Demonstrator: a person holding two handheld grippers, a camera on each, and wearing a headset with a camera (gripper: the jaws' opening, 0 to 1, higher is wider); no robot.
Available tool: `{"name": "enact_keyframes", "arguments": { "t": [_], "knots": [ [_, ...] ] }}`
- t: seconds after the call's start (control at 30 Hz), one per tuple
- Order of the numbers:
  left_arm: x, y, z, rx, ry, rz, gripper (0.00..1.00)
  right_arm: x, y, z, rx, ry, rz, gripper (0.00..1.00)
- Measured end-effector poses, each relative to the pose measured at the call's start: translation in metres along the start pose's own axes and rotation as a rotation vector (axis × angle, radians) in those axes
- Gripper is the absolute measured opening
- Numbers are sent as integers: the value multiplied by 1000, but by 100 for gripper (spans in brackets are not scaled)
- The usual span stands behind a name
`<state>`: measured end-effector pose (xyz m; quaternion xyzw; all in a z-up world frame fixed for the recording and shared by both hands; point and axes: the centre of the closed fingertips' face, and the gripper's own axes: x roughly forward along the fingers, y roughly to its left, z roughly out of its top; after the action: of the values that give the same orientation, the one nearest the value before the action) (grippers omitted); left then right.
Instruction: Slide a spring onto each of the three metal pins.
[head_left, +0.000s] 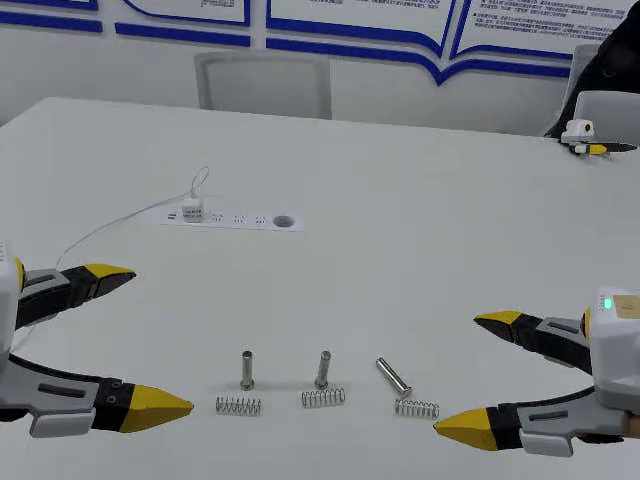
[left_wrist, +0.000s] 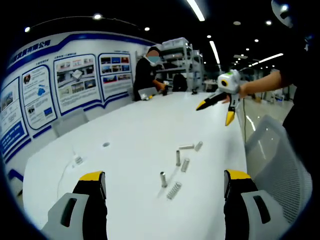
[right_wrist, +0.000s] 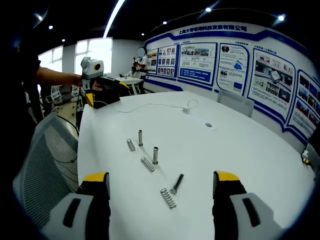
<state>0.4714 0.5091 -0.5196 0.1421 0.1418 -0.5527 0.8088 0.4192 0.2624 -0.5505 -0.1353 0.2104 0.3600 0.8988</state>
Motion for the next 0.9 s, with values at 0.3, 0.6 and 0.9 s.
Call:
{"name": "enact_keyframes", "arguments": {
  "t": [0.3,0.6,0.9],
  "knots": [
    [5,0,-13,-25,20,-6,100,14,2,-6,3,13,16,81],
    [7,-2,-18,-53,-1,-6,100,36,-1,-12,42,28,20,76],
    [15,-5,-28,-69,13,-24,100,50,-19,-13,114,19,-32,70]
  ]
}}
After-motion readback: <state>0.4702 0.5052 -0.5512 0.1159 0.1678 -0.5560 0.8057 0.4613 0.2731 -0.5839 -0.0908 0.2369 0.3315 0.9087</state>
